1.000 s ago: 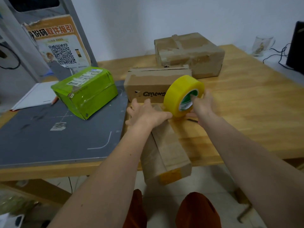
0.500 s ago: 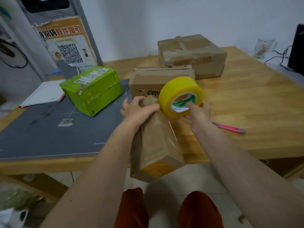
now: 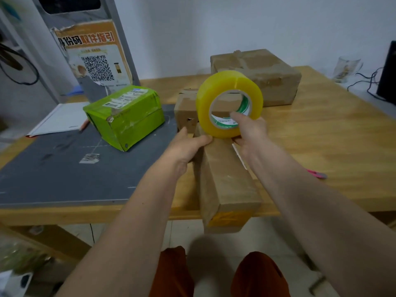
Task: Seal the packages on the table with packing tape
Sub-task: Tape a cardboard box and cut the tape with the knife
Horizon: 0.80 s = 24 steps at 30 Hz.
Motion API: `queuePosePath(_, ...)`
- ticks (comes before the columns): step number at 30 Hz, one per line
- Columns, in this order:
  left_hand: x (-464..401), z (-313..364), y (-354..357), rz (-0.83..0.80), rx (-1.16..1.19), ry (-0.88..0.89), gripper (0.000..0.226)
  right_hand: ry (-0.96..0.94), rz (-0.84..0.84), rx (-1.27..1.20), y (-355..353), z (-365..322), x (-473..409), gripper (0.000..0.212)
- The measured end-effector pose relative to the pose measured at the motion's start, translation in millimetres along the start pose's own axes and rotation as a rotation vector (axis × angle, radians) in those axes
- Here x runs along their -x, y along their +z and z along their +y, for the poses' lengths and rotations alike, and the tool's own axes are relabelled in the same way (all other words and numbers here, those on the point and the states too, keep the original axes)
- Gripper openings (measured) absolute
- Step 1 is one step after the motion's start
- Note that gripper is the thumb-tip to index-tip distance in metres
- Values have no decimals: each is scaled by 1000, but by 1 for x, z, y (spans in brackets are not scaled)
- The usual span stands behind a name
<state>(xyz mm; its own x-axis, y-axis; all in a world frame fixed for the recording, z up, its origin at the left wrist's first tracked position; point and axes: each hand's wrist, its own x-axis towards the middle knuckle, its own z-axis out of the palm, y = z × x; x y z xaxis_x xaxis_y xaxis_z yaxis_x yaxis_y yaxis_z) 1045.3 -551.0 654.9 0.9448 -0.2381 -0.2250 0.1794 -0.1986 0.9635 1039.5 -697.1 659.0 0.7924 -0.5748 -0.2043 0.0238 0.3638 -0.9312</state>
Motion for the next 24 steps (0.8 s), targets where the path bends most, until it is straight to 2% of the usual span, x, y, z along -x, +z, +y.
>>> queuePosePath(2,9,16,5,-5,-81,79,85,-70,51,82,4,1,3,20)
queuePosePath(3,16,20,13,-6,-129,102,98,-104,76,119,6,1,4,17)
queuePosePath(5,25,17,29,53,-205,46,132,-159,104,187,8,2,6,12)
queuePosePath(6,26,12,33,81,-210,8,141,-176,106,215,8,1,7,12)
queuePosePath(9,24,1,28,78,-202,-5,152,-198,83,271,8,-6,6,12)
queuePosePath(11,22,-3,18,45,-191,0,148,-208,45,292,8,-12,4,17)
queuePosePath(13,23,-8,8,24,-154,17,132,-181,-12,257,8,-19,5,22)
queuePosePath(15,24,-10,4,-3,-121,21,122,-54,-44,101,4,-22,4,19)
queuePosePath(18,22,-12,4,-22,-121,-9,134,186,-49,-200,-10,-18,2,38)
queuePosePath(21,22,-2,4,-39,-220,-22,128,230,-36,-278,-15,-13,4,47)
queuePosePath(23,16,9,8,-49,-370,-27,112,208,-33,-273,-14,-12,6,45)
queuePosePath(24,12,13,15,-31,-474,-20,114,193,-36,-261,-12,-13,7,43)
